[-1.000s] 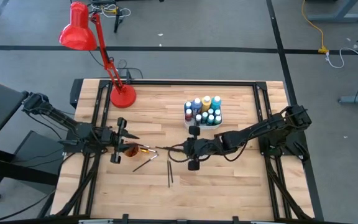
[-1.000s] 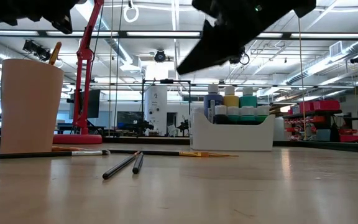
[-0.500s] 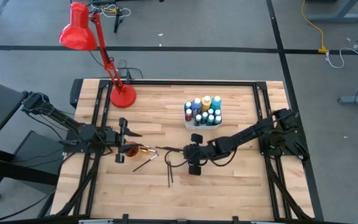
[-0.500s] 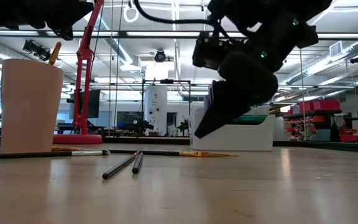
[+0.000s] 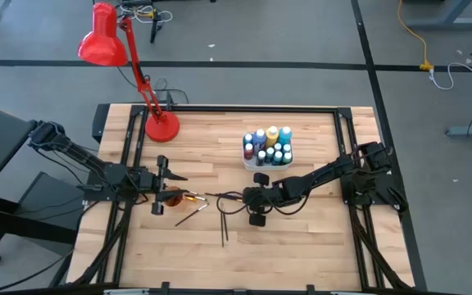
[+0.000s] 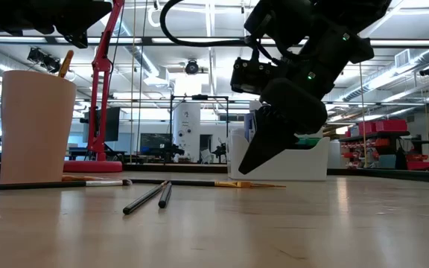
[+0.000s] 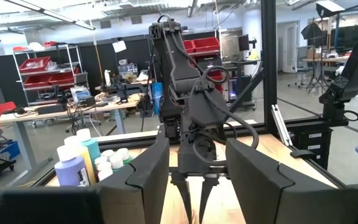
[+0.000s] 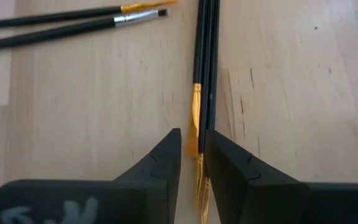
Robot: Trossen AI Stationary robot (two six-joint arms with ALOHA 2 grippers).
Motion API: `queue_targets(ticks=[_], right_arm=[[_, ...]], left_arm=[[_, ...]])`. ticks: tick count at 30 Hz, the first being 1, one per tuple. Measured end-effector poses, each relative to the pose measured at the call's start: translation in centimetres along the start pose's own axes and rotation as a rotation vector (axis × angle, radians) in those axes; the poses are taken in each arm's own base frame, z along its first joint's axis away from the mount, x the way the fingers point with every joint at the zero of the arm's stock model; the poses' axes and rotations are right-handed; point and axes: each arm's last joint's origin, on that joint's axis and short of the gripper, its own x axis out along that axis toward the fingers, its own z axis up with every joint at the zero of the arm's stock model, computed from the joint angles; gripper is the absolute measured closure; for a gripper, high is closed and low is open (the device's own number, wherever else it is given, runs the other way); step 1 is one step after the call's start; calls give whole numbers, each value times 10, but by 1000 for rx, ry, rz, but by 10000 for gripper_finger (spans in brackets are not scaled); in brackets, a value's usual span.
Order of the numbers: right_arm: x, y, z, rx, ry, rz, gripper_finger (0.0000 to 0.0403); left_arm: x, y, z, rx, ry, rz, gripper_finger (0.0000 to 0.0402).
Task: Pick & Place Paint Supplies
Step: Put the gold paint brush into the orange cup
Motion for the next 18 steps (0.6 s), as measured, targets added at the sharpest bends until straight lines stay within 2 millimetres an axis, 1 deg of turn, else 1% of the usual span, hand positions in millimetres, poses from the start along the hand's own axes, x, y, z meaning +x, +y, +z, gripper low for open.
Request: queue_targets(ticks=[3,10,15,18], right_arm=[[1,-2,0,7,4,2,325],[15,-1,-5,19,14,-13,315],[18,-2,-7,-15,23,-30,300],[19,-2,-7,-25,17,-22,303]], left_arm=[[0,0,0,0,0,0,233],[0,0,0,-19,1,0,233],[0,0,0,-19,1,0,233],[0,0,0,-19,1,0,233]])
